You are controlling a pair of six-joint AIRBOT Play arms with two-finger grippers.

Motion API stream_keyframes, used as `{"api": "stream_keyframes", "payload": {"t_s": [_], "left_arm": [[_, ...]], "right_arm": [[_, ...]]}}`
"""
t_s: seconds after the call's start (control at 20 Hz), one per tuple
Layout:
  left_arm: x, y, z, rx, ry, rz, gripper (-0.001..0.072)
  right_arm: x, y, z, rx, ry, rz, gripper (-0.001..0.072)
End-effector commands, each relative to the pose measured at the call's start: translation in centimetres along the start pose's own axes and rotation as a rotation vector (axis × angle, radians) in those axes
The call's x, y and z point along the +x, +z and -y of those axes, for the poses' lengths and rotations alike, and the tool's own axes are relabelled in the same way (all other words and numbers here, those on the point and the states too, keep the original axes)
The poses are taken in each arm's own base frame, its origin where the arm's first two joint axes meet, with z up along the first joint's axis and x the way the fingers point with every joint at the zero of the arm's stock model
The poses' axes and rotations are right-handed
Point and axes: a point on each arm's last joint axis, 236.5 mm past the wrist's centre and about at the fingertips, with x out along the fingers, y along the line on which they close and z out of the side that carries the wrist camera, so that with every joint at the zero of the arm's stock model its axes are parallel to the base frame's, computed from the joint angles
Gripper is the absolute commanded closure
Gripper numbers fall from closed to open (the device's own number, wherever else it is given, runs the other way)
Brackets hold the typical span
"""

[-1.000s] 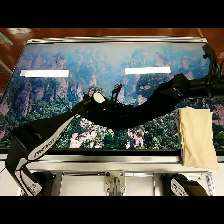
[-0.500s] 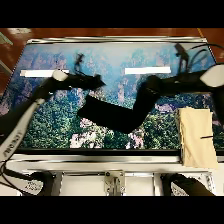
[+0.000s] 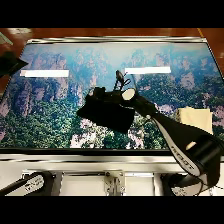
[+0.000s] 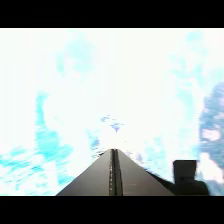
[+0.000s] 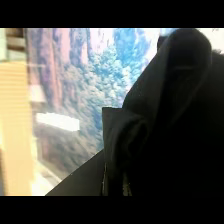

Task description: Fold the shirts.

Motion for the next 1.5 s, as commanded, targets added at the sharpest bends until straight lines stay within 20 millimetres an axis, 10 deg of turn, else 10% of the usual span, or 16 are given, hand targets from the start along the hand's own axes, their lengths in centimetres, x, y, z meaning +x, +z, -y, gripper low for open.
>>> {"api": "stream_keyframes", "payload": {"t_s": [0.0, 0.05, 0.15, 0.5, 0.75, 0.85, 1.45], "left_arm": [[-3.7, -0.6, -0.7, 0.048, 0.051, -0.013, 0.0668], [-3.5, -0.7, -0.5, 0.051, 0.046, -0.016, 0.0668], [-2.7, -1.1, 0.0, 0.055, 0.034, -0.031, 0.0668], [-0.8, -3.6, 0.2, 0.04, 0.014, -0.094, 0.0667], [-0.8, -3.6, 0.1, 0.039, 0.015, -0.095, 0.0667], [-0.8, -3.7, 0.1, 0.039, 0.014, -0.096, 0.0667], [-0.9, -4.4, 0.5, 0.016, -0.001, -0.129, 0.0667]], "right_arm": [[4.4, -1.7, 1.6, 0.195, 0.052, 0.013, 0.0624], [4.5, -1.9, 1.4, 0.196, 0.067, 0.007, 0.0618], [4.4, -2.4, 0.5, 0.2, 0.098, -0.018, 0.0231], [-2.6, -0.1, 0.1, -0.007, 0.167, -0.195, 0.0201], [-15.3, 0.7, 14.3, -0.059, -0.346, -0.447, 0.0199], [-20.2, -0.8, 19.3, -0.029, -0.533, -0.571, 0.0024], [-11.9, -4.4, 21.1, 0.258, -0.257, -0.375, 0.0026]]}}
